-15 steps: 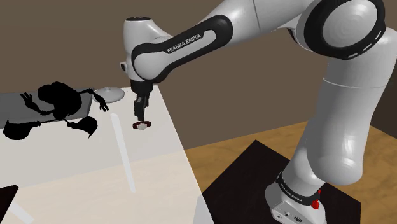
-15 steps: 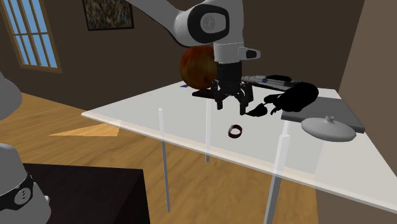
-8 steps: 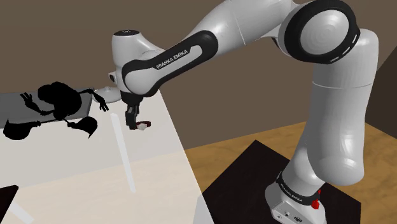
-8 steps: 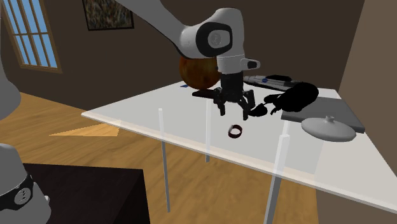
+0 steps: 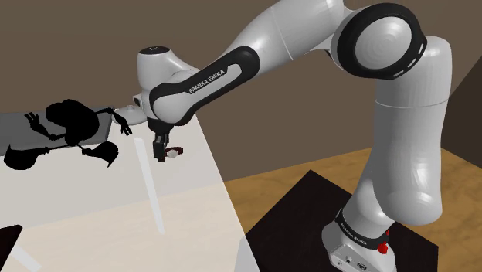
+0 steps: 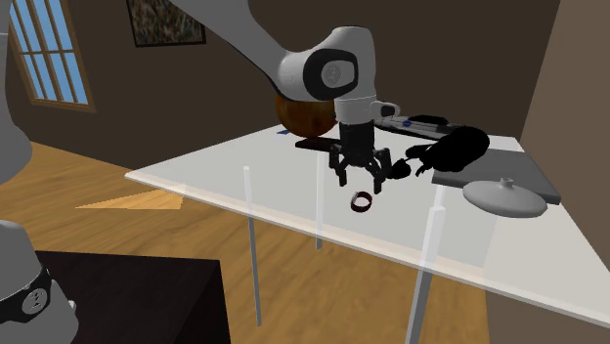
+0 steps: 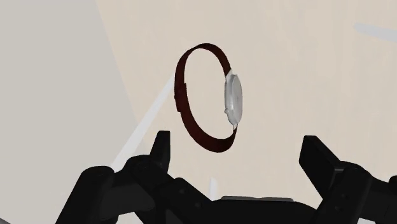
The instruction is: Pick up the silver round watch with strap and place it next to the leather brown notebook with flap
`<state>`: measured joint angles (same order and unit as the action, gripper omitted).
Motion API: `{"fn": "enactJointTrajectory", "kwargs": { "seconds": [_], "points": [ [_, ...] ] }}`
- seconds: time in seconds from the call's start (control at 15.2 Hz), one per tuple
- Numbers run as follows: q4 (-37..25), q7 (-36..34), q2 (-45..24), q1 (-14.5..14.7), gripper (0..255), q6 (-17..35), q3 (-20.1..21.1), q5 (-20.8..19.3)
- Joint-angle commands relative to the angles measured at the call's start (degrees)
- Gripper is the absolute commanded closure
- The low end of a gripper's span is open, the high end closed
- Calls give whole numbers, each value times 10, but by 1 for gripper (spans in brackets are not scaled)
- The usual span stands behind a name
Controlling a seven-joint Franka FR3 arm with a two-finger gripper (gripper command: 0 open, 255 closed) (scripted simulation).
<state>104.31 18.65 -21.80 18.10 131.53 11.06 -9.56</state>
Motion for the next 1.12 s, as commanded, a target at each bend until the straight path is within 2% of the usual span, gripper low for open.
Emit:
{"fn": "enactJointTrajectory", "kwargs": {
  "seconds": [0.0, 0.13, 0.2, 0.79, 1.06],
  "points": [
    [0, 0, 0, 0, 0, 0, 0, 0],
    [0, 0, 0, 0, 0, 0, 0, 0],
    [0, 0, 0, 0, 255, 0, 0, 0],
    [0, 0, 0, 0, 255, 0, 0, 0],
    [-11, 5, 14, -1, 255, -25, 2, 6]
  ]
}}
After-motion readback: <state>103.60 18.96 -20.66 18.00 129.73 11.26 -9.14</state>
